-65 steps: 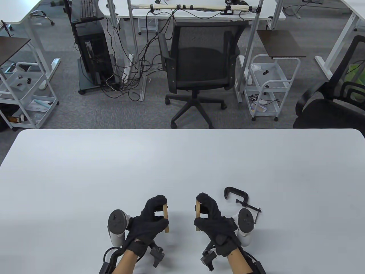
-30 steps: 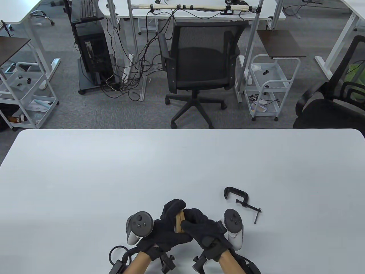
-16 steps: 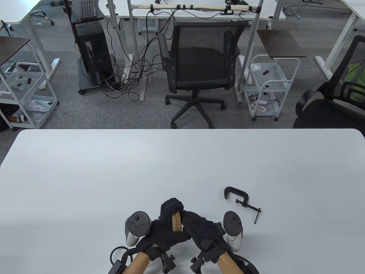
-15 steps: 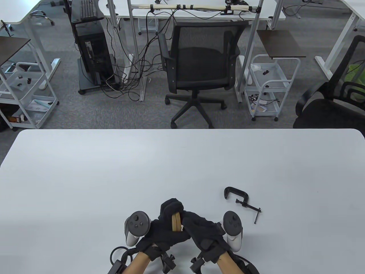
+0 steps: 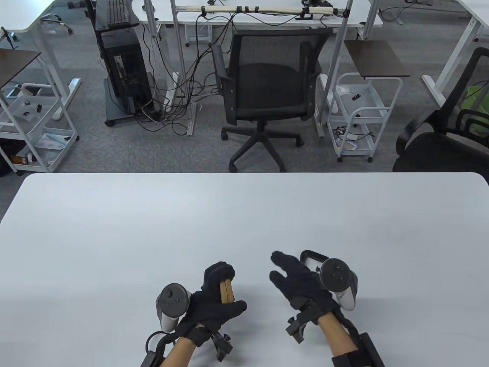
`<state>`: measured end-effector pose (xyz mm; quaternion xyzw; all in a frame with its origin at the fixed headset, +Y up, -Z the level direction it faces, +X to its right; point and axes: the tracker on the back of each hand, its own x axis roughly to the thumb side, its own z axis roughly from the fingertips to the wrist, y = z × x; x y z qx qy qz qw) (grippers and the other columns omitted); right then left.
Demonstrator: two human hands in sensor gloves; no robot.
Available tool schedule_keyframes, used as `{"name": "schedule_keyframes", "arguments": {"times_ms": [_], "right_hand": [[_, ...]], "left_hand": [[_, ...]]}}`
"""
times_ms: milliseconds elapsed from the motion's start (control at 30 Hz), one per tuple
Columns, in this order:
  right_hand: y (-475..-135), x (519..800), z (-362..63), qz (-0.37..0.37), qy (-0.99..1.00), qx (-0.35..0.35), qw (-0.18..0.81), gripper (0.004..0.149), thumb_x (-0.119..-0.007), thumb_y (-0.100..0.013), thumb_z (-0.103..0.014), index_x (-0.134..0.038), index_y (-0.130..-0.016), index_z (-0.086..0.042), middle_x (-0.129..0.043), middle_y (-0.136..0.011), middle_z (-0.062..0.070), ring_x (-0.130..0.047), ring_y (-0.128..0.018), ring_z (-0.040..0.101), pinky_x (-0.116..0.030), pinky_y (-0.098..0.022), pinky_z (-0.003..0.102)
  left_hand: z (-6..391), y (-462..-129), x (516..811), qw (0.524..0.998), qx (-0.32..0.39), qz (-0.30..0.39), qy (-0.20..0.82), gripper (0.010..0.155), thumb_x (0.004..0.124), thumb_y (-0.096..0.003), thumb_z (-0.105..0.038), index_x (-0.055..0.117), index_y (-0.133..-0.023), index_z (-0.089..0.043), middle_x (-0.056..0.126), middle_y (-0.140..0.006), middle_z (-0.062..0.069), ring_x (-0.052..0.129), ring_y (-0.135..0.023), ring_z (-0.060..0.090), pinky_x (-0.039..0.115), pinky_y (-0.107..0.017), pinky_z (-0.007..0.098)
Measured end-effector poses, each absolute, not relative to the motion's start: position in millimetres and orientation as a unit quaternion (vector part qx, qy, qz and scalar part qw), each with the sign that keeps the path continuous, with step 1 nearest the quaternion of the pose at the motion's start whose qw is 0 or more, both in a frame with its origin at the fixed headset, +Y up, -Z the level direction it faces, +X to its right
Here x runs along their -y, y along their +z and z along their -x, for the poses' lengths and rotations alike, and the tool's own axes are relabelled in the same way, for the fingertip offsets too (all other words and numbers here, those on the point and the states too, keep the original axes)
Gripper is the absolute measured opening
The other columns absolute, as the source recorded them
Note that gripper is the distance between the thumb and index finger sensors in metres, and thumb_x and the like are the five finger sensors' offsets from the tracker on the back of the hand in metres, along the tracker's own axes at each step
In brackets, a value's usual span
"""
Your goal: Screw the clamp shut
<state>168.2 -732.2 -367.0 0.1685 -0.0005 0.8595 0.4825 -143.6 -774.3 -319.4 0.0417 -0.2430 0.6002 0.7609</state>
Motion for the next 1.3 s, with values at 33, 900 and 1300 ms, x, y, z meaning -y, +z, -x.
{"name": "schedule_keyframes", "arguments": {"times_ms": [33,900,1300], "right_hand": [[-376,729,-183,-0.150,0.886,0.016,0.439,0.071,-0.082,-0.048,-0.044,-0.062,-0.103,-0.004,-0.063,-0.103,0.029,-0.064,-0.086,0.058,-0.065,-0.051,0.068],[-447,804,-238,-0.029,0.975,-0.192,0.105,0.091,-0.091,-0.040,-0.041,-0.041,-0.110,-0.011,-0.042,-0.113,0.022,-0.050,-0.094,0.052,-0.055,-0.060,0.068],[-446,811,-220,-0.061,0.992,-0.111,0.017,0.078,-0.079,-0.043,-0.044,-0.053,-0.103,-0.002,-0.056,-0.098,0.028,-0.075,-0.066,0.038,-0.074,-0.045,0.048]], "left_hand": [[145,-319,773,0.760,0.242,-0.046,0.601,0.094,0.100,-0.0407,-0.052,0.034,-0.107,-0.045,0.028,-0.116,0.023,0.049,-0.096,0.058,0.081,-0.051,0.062],[138,-313,779,0.794,0.241,-0.026,0.558,0.094,0.099,-0.0415,-0.053,0.034,-0.108,-0.044,0.027,-0.115,0.024,0.048,-0.095,0.058,0.079,-0.052,0.063],[134,-313,780,0.806,0.244,-0.013,0.540,0.094,0.100,-0.0413,-0.052,0.034,-0.108,-0.044,0.028,-0.115,0.024,0.048,-0.095,0.058,0.080,-0.051,0.063]]}}
